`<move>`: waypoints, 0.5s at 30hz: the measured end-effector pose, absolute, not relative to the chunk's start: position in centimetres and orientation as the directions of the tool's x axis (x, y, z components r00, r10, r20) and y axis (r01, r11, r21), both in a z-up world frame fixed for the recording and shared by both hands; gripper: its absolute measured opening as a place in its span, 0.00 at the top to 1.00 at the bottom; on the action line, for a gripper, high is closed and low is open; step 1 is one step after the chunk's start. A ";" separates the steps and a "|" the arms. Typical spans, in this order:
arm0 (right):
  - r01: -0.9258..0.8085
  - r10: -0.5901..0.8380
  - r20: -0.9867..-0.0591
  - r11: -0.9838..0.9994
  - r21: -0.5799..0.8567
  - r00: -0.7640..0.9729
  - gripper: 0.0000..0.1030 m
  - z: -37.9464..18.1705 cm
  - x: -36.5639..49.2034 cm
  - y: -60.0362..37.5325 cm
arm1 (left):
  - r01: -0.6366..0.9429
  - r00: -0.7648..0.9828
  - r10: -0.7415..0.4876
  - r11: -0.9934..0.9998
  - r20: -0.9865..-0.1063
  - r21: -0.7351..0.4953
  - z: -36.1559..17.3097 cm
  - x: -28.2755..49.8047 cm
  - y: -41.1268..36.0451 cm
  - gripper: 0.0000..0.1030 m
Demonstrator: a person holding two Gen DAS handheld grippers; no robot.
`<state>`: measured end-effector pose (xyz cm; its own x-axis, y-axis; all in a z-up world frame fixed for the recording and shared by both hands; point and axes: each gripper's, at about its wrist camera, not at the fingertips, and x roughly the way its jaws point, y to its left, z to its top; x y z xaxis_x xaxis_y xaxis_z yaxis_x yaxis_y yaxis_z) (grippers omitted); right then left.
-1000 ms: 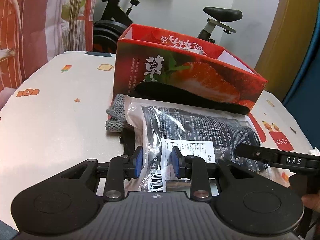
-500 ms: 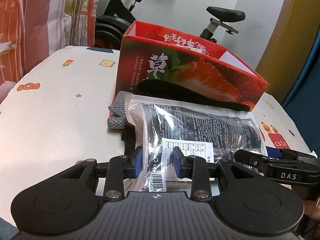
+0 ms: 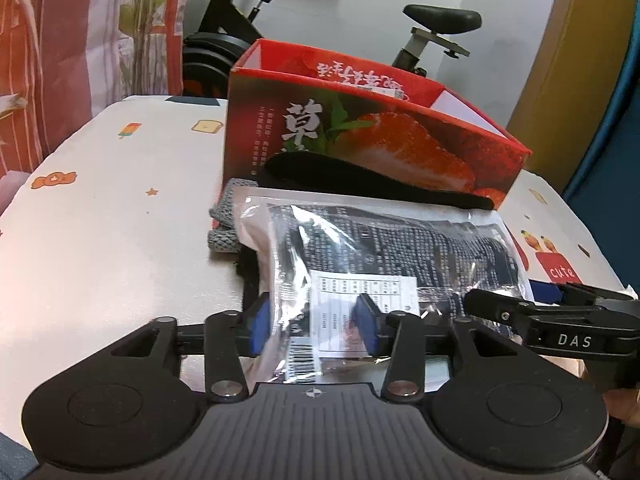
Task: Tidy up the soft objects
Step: 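Lift the clear bag with the left tool up over the red box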
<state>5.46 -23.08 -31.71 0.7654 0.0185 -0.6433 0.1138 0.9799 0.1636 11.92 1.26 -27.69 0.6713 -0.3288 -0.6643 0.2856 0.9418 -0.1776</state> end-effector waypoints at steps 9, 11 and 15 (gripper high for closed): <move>0.079 0.014 -0.614 0.989 0.125 0.789 0.29 -30.1 4.5 -22.2 | 0.276 0.692 -0.321 0.945 -0.647 -0.173 -26.7 11.0 1.3 0.54; 0.077 0.011 -0.601 0.990 0.120 0.799 0.30 -29.4 4.1 -22.2 | 0.269 0.697 -0.324 0.945 -0.640 -0.185 -26.3 10.8 1.4 0.54; 0.081 0.005 -0.566 0.988 0.127 0.824 0.31 -27.9 3.3 -22.4 | 0.273 0.723 -0.333 0.943 -0.606 -0.193 -25.1 10.2 1.3 0.54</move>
<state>3.33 -22.41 -27.90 0.8245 0.0050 -0.5659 0.0815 0.9885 0.1275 10.18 1.31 -25.13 0.7226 -0.3330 -0.6058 0.2726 0.9426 -0.1929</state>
